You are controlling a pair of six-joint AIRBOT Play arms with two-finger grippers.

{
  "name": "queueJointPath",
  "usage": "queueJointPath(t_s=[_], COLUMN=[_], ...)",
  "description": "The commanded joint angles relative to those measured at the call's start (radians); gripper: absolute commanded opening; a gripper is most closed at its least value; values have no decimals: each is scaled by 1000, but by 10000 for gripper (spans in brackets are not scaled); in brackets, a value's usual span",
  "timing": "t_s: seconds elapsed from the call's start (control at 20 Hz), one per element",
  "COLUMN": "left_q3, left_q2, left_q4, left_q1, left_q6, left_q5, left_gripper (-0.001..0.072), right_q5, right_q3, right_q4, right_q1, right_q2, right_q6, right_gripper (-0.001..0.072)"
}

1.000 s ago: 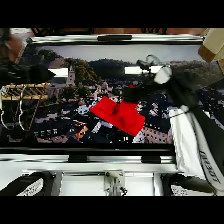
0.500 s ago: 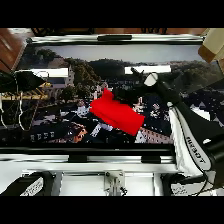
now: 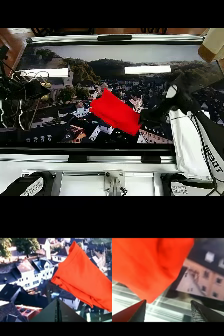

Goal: Fold the shirts.

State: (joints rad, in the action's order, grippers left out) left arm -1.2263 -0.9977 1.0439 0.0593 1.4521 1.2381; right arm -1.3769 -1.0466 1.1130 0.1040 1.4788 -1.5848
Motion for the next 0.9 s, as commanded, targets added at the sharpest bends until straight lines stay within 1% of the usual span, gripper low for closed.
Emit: queueJointPath(t_s=[0.0,0.05,0.1,0.3,0.35,0.4,0.45,0.5,0.65,0.7,0.75,0.8,0.85], left_q3=[12,12,13,13,13,13,13,13,13,13,13,13,12], left_q2=[1,1,1,1,1,1,1,1,1,1,1,1,1], left_q4=[0,0,0,0,0,0,0,0,0,0,0,-1,-7], left_q1=[1,1,1,1,1,1,1,1,1,1,1,1,1], left_q6=[-4,-4,-3,-3,-3,-3,-3,-3,-3,-3,-3,-3,-3], left_q5=[1,1,1,1,1,1,1,1,1,1,1,1,1], left_gripper=[30,31,30,30,31,31,31,31,30,31,31,30,31], right_q5=[201,266,326,519,545,556,551,545,529,509,479,448,421], right_q3=[181,203,219,240,239,238,230,217,155,121,84,44,11], right_q4=[-255,-330,-369,-378,-391,-410,-417,-417,-414,-393,-340,-250,-154], right_q1=[-24,-13,2,70,81,85,84,75,18,-15,-50,-93,-137], right_q2=[-18,-18,-18,-18,-18,-18,-19,-30,-141,-195,-246,-300,-346], right_q6=[78,113,129,127,134,159,167,174,278,304,312,300,257], right_gripper=[651,651,651,647,598,384,136,75,70,69,70,69,69])
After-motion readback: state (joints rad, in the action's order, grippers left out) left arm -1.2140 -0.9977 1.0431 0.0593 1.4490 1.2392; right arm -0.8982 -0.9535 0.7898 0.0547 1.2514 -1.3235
